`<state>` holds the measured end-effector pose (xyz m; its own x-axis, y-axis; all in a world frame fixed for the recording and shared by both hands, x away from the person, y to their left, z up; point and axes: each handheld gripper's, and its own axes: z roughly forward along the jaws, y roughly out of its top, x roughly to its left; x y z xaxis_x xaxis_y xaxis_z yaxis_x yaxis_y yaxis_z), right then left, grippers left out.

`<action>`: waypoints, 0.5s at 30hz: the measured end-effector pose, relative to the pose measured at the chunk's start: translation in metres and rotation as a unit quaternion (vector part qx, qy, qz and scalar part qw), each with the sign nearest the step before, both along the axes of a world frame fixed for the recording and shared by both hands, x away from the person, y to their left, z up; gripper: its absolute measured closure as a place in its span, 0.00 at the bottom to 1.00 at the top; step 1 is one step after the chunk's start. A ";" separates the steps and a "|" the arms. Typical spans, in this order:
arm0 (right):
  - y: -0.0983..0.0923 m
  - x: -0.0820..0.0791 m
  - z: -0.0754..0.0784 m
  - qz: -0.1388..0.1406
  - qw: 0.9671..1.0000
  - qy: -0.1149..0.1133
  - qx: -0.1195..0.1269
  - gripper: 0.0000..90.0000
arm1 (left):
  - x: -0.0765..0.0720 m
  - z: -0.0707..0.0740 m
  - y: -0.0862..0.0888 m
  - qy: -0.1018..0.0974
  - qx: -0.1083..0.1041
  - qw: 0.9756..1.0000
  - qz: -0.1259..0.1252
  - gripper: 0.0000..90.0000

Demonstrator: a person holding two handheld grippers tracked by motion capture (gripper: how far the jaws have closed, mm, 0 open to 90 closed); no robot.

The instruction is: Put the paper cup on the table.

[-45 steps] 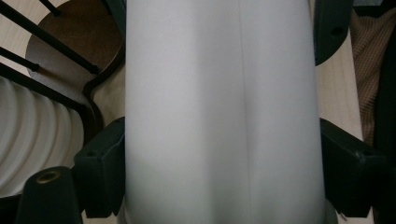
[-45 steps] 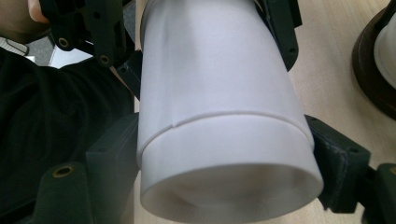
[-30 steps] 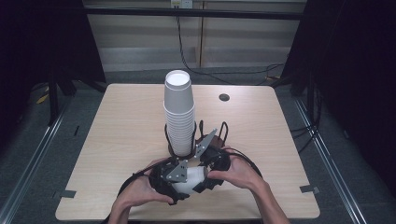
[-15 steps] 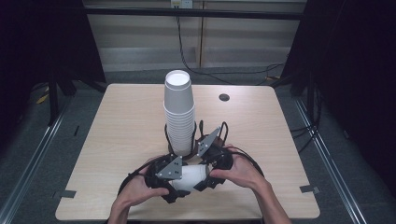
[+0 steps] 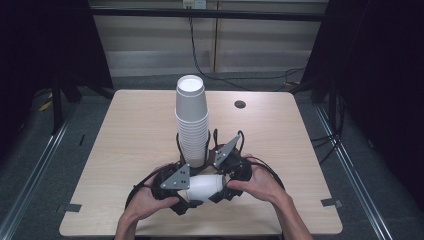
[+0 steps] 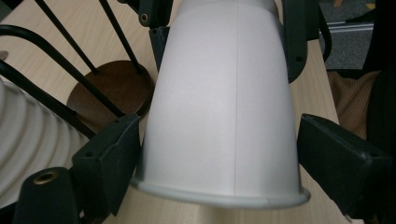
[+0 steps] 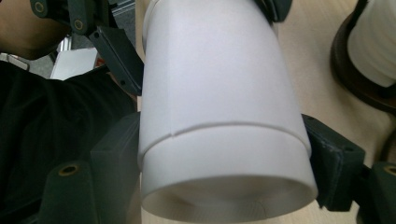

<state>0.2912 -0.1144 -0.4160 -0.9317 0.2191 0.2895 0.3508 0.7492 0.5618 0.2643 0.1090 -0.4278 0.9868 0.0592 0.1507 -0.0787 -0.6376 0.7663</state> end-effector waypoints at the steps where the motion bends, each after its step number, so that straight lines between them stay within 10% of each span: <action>1: -0.001 0.001 0.001 0.000 1.000 -0.004 0.005 0.25 | 0.000 0.001 0.001 -0.002 -0.002 1.000 0.002 0.17; 15: -0.026 -0.001 -0.011 -0.052 0.998 -0.004 0.020 0.25 | 0.003 -0.005 0.024 0.016 -0.061 0.997 0.049 0.18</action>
